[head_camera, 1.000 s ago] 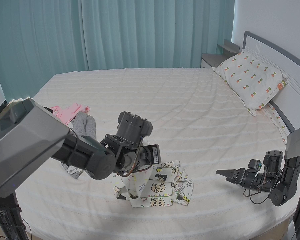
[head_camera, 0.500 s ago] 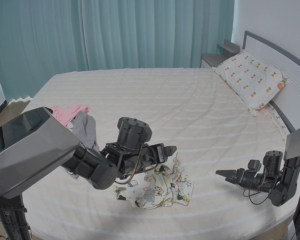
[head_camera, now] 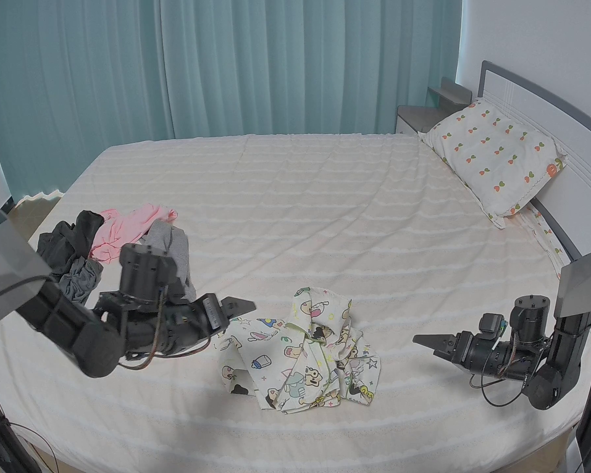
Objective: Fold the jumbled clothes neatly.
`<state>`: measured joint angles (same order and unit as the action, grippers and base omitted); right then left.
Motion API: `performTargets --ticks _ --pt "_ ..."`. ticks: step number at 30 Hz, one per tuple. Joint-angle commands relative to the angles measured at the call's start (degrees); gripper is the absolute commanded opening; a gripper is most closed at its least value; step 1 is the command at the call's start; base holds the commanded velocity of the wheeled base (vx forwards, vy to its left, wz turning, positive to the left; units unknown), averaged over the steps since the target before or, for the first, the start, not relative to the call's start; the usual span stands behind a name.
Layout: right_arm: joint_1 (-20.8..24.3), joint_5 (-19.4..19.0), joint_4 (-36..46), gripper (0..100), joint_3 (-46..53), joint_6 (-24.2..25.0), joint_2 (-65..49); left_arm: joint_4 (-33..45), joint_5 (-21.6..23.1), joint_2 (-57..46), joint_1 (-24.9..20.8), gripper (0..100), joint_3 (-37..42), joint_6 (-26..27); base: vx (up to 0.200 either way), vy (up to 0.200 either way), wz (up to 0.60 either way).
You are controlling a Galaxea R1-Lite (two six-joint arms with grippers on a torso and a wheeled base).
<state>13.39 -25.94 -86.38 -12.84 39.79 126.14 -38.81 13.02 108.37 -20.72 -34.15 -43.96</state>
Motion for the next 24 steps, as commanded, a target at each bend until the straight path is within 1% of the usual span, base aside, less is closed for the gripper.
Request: performTargets --ticks 1,3,5,6,8,10,11,12,13,14,16,17,18,20,22,23,24 --pt "11.3 7.7 9.8 100 -10.7 1.7 -1.9 -10.1 8.0 -7.2 6.7 100 13.3 -4.9 0.0 0.0 0.0" --pt "13.5 8.4 13.7 100 -14.2 3.1 -2.1 -13.8 10.4 -6.8 7.3 100 15.9 -6.3 0.0 0.0 0.0" --pt "16.0 8.7 19.5 100 -19.9 4.9 -2.2 -19.6 14.1 -5.9 9.2 100 18.9 -6.4 0.0 0.0 0.0" --pt "16.5 8.8 21.1 100 -21.3 4.9 -2.1 -20.9 14.8 -5.6 9.7 100 19.5 -6.4 0.0 0.0 0.0" --pt "17.8 8.8 27.5 100 -26.5 4.9 -2.0 -24.1 17.0 -4.5 11.3 100 21.1 -6.4 0.0 0.0 0.0" --pt "18.2 8.8 33.9 100 -32.3 5.0 -1.5 -25.9 17.6 -2.4 12.3 100 21.8 -6.4 0.0 0.0 0.0" --pt "18.3 8.6 35.8 100 -34.3 5.2 -1.4 -26.1 17.6 -1.8 12.4 100 21.9 -6.4 0.0 0.0 0.0" --pt "18.3 8.6 35.8 100 -34.3 5.2 -1.4 -26.1 17.6 -1.8 12.4 100 21.9 -6.4 0.0 0.0 0.0" --pt "18.3 8.5 38.5 100 -37.0 5.5 -1.3 -26.4 17.6 -0.9 12.5 100 21.8 -6.4 0.0 0.0 0.0" --pt "20.0 8.5 42.4 100 -41.0 5.7 -0.4 -26.5 17.7 0.2 12.4 100 21.8 -6.4 0.0 0.0 0.0" --pt "22.0 8.7 43.9 100 -44.3 7.2 0.9 -26.6 18.0 0.4 12.3 100 21.9 -6.4 0.0 0.0 0.0" --pt "22.0 8.7 43.9 100 -44.3 7.2 0.9 -26.6 18.0 0.4 12.3 100 21.9 -6.4 0.0 0.0 0.0" --pt "24.1 8.7 44.5 100 -48.1 10.6 2.6 -26.6 19.0 0.9 12.3 100 22.0 -6.4 0.0 0.0 0.0" --pt "25.7 9.3 45.0 100 -52.2 13.1 6.1 -26.6 19.7 2.2 12.3 100 22.2 -6.1 0.0 0.0 0.0" --pt "26.4 11.4 45.6 100 -55.1 13.4 9.4 -26.7 19.5 3.5 12.3 100 22.2 -5.9 0.0 0.0 0.0" --pt "26.4 11.4 45.6 100 -55.1 13.4 9.4 -26.7 19.5 3.5 12.3 100 22.2 -5.9 0.0 0.0 0.0" --pt "27.3 12.9 46.5 100 -57.5 13.4 11.7 -26.9 19.3 4.3 12.4 100 22.2 -5.1 0.0 0.0 0.0"
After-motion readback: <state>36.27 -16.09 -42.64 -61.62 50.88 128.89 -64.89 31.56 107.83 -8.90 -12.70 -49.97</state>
